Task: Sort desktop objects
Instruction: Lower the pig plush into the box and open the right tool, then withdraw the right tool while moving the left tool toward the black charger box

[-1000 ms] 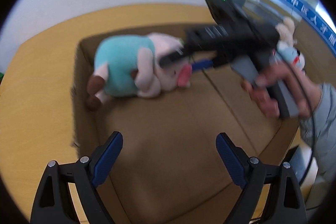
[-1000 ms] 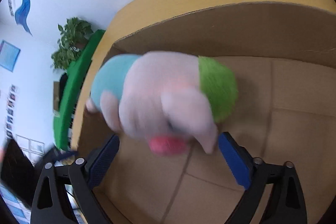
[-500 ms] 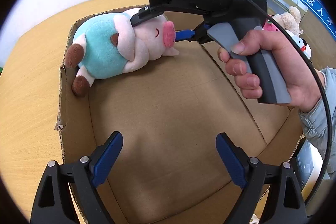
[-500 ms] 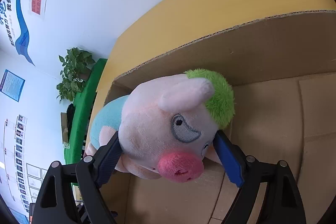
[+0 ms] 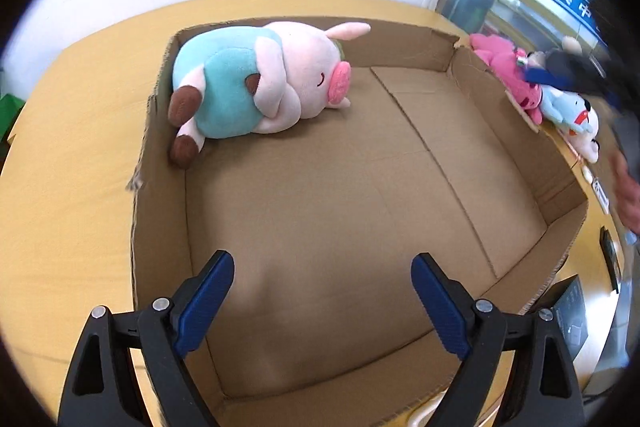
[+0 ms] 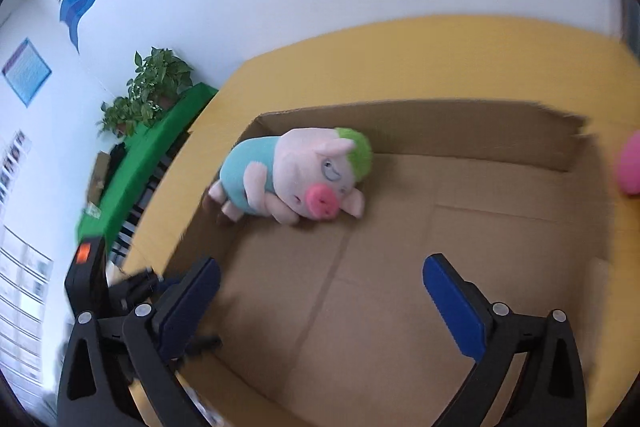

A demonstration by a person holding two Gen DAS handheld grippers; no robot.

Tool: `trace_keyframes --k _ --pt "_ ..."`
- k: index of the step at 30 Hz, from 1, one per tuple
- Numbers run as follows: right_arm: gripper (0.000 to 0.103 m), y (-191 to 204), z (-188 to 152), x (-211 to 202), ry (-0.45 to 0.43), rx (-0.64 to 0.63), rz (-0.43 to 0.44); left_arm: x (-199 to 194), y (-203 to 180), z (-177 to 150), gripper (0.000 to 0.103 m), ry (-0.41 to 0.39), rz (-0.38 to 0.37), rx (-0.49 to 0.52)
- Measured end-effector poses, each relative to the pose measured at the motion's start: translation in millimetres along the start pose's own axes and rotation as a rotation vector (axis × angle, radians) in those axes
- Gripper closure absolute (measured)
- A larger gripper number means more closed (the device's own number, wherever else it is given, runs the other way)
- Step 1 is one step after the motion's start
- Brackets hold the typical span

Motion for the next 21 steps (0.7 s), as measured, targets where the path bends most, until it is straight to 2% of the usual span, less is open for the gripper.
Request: trace_keyframes --k 2,4,7,9,11,16,21 --pt "0.0 -0.1 -26.1 -35.6 -0.047 -0.055 -0.091 -4.1 -6.2 -7.5 0.012 -0.019 -0.005 -0.015" --pt "0.0 -2.9 -55.7 -51.4 -0.045 -0.071 -0.106 -9.9 -14.1 -17.7 0.012 -0.026 0.01 -0.002" --pt "0.0 1.7 -94.9 -52.1 -0.048 -0.098 -0.142 -10.9 -24.1 -26.4 0.012 -0.009 0.015 0.012" --pt "0.0 -8.3 -113.1 -49.4 -0.055 -0.078 -0.168 -8.8 -23.5 -32.1 0.012 0.015 -0.033 -0.036" --pt "0.001 -15.0 -124.3 -44.5 -0.05 -0.05 -0.167 -11.2 -24.6 -34.3 0.012 -0.006 -0.021 -0.038" --pt "0.003 -33.7 -145.2 -20.2 0.011 0.006 -0.169 -11.2 -30.5 -38.5 0.012 0.009 -0.009 -0.046" --pt "0.003 -37.9 -150.4 -20.9 0.004 -0.017 -0.18 -11.8 -34.4 -42.1 0.012 0.013 0.008 -0.04"
Point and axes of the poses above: each gripper's, at about its wrist camera, not at the fingertips, and x roughly the way its jaws point, y to its left, z to its top, the point moved 6 cm from there along x, roughly the way its jaws point, and after that the axes turned 4 degrees about x, right-handed, at the moved point
